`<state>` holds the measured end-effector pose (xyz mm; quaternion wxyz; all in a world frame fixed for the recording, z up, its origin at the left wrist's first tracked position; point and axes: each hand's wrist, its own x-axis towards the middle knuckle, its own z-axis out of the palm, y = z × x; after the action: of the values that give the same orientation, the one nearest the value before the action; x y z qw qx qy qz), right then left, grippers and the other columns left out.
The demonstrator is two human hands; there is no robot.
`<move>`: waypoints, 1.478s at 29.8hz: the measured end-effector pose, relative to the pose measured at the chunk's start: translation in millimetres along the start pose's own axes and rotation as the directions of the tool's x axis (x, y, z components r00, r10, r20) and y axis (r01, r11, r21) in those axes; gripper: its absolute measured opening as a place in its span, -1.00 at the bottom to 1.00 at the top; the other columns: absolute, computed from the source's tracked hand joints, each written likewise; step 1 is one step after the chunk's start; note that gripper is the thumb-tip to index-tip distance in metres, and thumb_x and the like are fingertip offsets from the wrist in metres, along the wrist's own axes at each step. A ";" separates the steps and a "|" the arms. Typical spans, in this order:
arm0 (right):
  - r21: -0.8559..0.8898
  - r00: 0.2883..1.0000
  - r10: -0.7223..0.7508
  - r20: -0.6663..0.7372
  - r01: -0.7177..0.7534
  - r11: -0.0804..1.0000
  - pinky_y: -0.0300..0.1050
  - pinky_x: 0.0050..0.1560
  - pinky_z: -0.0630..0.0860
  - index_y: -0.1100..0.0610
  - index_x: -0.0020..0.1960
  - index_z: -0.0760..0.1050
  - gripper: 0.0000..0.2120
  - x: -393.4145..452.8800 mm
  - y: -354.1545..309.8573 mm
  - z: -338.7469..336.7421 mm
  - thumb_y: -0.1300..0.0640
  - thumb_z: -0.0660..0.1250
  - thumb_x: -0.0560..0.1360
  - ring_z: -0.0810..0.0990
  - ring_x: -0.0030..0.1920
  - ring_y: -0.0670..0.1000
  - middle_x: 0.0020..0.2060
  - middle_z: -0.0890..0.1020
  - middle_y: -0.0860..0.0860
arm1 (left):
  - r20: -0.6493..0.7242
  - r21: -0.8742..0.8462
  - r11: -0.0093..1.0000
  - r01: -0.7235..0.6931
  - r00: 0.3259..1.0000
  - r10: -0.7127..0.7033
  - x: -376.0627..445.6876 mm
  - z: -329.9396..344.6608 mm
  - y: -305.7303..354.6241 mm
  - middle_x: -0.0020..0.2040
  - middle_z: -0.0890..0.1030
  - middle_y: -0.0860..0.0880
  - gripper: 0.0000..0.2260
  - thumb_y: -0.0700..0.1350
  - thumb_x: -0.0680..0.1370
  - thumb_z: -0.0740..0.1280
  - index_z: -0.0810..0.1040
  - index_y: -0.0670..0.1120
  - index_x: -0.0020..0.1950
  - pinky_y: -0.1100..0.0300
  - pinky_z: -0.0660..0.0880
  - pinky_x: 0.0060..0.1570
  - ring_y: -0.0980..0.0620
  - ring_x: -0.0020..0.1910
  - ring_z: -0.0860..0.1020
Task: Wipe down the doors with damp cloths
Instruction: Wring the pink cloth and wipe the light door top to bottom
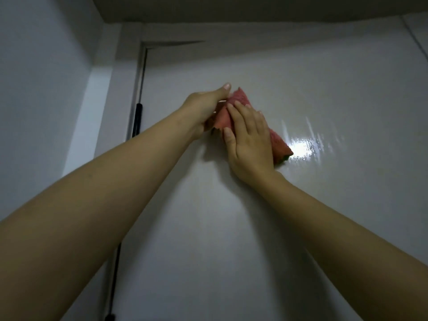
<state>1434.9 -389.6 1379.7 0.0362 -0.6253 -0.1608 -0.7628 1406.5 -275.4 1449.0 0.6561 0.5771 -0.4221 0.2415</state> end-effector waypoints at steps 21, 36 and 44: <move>-0.323 0.903 -0.167 0.397 0.308 0.895 -0.03 0.47 -0.26 -0.06 0.55 -0.15 -0.49 125.0 14.3 74.9 -0.14 -0.23 0.63 -0.19 0.52 -0.07 0.54 -0.12 -0.06 | 0.079 0.963 0.136 -0.235 0.723 0.686 56.5 -134.7 -70.6 0.47 0.33 -0.13 -0.62 -0.09 0.64 0.07 0.34 -0.04 0.47 0.13 0.07 0.37 -0.04 0.44 0.28; -0.242 0.855 -0.291 0.430 0.420 0.875 -0.09 0.43 -0.28 -0.07 0.54 -0.16 -0.51 127.6 14.9 92.2 -0.12 -0.22 0.64 -0.17 0.52 -0.09 0.54 -0.12 -0.08 | 0.004 0.989 0.113 -0.094 0.786 0.618 60.3 -136.6 -69.8 0.33 0.40 -0.23 -0.62 -0.04 0.63 0.02 0.39 -0.25 0.30 -0.05 0.19 0.36 -0.17 0.37 0.28; -0.223 0.900 -0.220 0.375 0.318 0.921 0.01 0.46 -0.22 -0.07 0.55 -0.06 -0.52 157.4 -40.0 134.9 -0.09 -0.17 0.65 -0.12 0.53 -0.03 0.54 -0.04 -0.06 | 0.076 0.992 0.024 -0.121 0.757 0.649 63.0 -138.3 -73.1 0.43 0.35 -0.18 -0.60 -0.06 0.64 0.01 0.34 -0.21 0.40 0.01 0.05 0.46 -0.11 0.45 0.22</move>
<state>1517.9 -289.6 1546.1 -0.1876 -0.7186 -0.1415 -0.6546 1536.5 -169.1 1464.1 0.0998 0.6466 -0.1614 0.7388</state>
